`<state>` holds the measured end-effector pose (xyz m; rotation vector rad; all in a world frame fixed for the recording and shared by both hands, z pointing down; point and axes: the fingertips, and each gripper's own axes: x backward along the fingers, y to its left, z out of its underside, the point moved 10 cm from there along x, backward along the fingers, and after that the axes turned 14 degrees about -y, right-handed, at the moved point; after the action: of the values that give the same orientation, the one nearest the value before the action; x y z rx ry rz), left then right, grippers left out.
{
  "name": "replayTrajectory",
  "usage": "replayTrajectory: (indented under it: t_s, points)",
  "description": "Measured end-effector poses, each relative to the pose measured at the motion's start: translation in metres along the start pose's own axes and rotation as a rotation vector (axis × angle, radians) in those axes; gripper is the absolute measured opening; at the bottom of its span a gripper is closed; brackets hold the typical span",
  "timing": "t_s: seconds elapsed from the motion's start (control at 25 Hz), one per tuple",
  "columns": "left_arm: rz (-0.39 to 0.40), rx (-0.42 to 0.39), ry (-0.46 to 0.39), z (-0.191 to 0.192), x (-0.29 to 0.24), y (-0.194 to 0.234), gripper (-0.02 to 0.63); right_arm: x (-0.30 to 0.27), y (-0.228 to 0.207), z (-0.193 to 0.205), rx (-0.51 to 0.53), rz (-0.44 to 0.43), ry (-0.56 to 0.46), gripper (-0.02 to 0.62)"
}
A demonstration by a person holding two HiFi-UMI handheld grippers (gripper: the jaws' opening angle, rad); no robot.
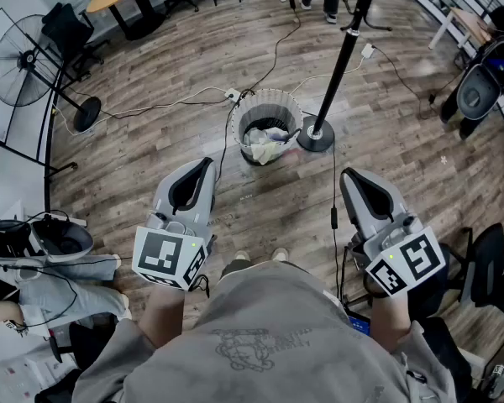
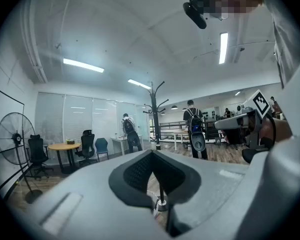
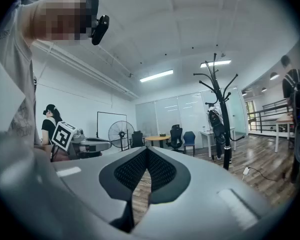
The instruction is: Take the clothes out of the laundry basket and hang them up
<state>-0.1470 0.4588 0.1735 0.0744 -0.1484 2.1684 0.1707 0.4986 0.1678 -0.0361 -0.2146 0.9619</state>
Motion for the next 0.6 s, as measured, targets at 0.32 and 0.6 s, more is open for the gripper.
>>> replayTrajectory:
  t_s: [0.32, 0.6]
  points:
    - [0.01, 0.017, 0.001, 0.003, -0.008, -0.01, 0.0, 0.015, -0.012, -0.002, -0.01, 0.045, -0.023, 0.028]
    - [-0.011, 0.054, -0.015, 0.004, -0.006, -0.019, 0.0, 0.026, -0.015, -0.001, 0.007, 0.043, -0.028, 0.029]
